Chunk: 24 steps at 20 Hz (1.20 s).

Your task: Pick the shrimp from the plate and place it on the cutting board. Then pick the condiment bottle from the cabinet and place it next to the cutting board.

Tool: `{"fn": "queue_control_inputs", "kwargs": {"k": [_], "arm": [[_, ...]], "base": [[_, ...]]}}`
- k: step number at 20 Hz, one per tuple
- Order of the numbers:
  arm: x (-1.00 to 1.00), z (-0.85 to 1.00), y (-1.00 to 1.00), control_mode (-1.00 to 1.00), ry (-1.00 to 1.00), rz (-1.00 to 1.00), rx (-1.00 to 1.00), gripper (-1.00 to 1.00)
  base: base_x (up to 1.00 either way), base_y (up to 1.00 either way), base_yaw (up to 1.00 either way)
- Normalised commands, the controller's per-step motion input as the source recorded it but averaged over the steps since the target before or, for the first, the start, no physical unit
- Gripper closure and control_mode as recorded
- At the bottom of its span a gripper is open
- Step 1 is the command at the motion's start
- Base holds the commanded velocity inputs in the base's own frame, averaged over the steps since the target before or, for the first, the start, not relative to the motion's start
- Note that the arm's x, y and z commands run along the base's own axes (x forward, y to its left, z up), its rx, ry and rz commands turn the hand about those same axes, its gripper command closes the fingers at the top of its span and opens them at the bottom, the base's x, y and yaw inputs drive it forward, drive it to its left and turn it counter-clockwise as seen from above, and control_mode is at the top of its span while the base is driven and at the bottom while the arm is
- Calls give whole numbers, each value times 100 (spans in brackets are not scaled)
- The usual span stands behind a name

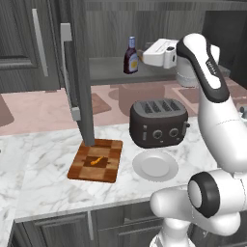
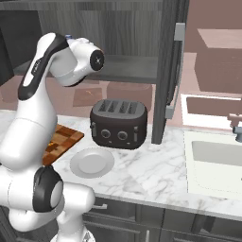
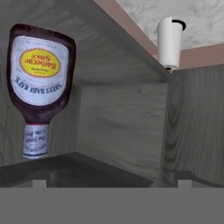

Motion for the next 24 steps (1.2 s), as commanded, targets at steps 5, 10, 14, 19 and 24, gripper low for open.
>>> {"fn": "queue_control_inputs", "kwargs": {"k": [5,10,14,19,24], "arm": [[11,0,0,-100,0,0,0,-100],[11,-1,0,-100,0,0,0,-100],[11,-1,0,-100,0,0,0,-100],[10,-2,0,-100,0,0,0,-100],[9,-3,0,-100,0,0,0,-100]], "base": [[0,0,0],[0,0,0],[0,0,0],[0,0,0],[0,0,0]]}}
